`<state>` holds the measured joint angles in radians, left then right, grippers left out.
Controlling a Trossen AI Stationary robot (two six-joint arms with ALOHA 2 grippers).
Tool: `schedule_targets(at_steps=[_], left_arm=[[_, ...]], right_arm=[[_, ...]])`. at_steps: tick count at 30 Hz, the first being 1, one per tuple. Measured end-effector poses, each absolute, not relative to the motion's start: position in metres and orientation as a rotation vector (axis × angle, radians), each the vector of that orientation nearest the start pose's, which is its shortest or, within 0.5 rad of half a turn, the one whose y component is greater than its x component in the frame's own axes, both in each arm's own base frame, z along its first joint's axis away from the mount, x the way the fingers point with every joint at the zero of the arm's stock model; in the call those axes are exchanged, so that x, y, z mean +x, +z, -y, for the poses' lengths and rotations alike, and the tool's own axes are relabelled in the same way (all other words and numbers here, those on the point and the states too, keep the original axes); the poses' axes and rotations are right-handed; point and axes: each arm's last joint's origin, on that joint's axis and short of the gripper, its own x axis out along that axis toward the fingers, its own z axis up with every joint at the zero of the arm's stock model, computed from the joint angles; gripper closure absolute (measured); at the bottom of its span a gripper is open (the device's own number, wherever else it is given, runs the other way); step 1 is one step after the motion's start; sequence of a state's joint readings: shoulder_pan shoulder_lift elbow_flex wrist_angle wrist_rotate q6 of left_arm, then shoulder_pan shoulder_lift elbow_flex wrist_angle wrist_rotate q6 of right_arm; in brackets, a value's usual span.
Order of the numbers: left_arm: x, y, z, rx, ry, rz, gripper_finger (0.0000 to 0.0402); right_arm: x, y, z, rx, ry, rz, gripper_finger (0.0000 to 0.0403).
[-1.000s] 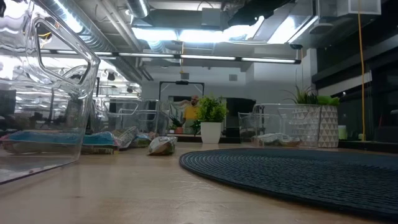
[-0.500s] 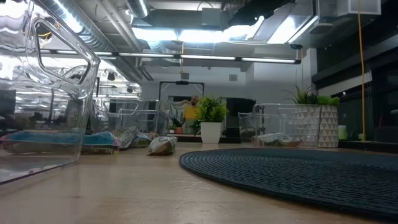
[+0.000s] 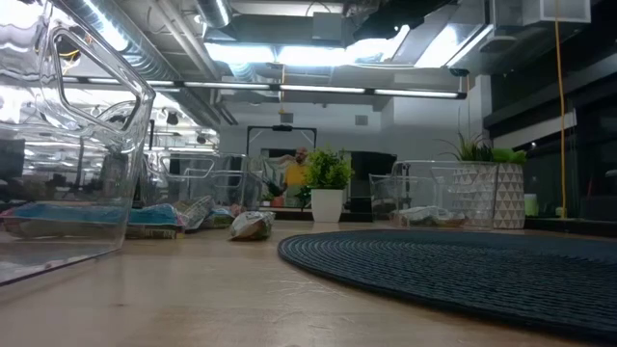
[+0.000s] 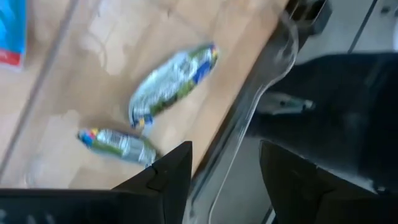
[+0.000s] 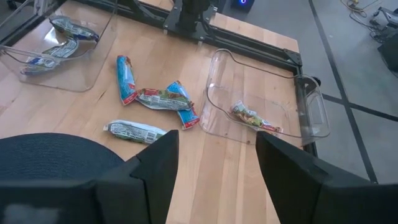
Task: Pick and place Granola Bars by type
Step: Put the red granola bar into the top left transparent bin
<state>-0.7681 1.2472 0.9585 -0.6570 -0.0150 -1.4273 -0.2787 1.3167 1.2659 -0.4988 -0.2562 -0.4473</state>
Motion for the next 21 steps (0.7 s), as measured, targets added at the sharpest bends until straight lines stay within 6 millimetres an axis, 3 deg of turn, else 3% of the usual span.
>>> schedule_targets(at_steps=[10,21], left_arm=[[0.2,0.268,0.137,-0.882,0.148,-1.016,0.0226],[0.241,0.251,0.078,-0.752,0.355,-0.945,0.0231]], right_arm=[[0.274,0.357,0.071,-0.294,0.097,-0.523,0.0186],[0.274,0.357,0.07,-0.292,0.106,-0.52,0.0186]])
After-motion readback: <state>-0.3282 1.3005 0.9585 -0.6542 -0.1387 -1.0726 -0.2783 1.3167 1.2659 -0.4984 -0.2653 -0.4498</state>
